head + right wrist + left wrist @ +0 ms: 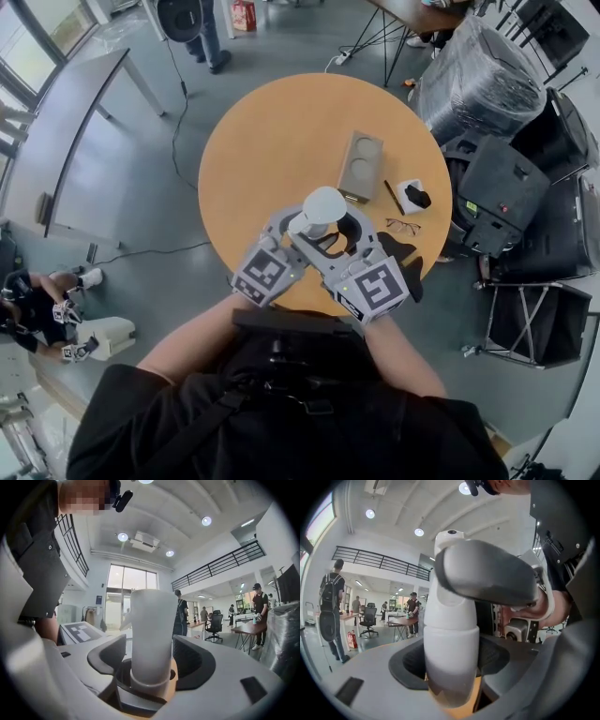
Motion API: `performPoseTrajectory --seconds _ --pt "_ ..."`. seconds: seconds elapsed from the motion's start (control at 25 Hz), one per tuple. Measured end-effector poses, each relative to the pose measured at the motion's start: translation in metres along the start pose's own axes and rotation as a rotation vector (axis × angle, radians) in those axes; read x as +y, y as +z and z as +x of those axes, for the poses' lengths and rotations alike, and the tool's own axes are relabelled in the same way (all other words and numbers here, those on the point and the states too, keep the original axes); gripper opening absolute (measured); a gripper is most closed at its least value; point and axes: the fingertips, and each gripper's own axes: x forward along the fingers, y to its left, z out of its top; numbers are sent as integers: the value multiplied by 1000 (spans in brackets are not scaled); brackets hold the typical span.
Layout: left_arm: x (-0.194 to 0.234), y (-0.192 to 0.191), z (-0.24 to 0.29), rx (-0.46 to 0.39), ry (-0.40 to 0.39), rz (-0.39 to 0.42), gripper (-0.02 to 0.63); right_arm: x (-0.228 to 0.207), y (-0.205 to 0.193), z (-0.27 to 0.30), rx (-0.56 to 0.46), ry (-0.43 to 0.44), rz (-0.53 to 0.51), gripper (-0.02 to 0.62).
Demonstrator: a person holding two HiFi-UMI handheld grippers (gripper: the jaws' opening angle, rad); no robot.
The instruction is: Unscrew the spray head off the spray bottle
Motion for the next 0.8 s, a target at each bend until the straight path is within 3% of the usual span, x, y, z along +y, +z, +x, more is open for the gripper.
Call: performPoseTrajectory --seconds 0.12,0.2,0.44,0.52,0.68,0.8 --pt "0 2 3 -6 27 5 301 -4 1 2 -16 -34 -30 253" --pt "-2 1 1 -9 3 3 301 -2 2 2 -25 -13 -30 247" --pt "-18 3 -5 -14 -181 63 299 10 6 -8 -33 215 20 244" --pt "-28 4 -7 -19 -276 69 299 16 7 -14 -28 314 20 244" --pt "-58 6 -22 -39 -555 21 301 38 9 -28 -13 527 25 247" --pt "-74 3 -35 -13 -690 46 301 55 7 -38 20 645 36 250"
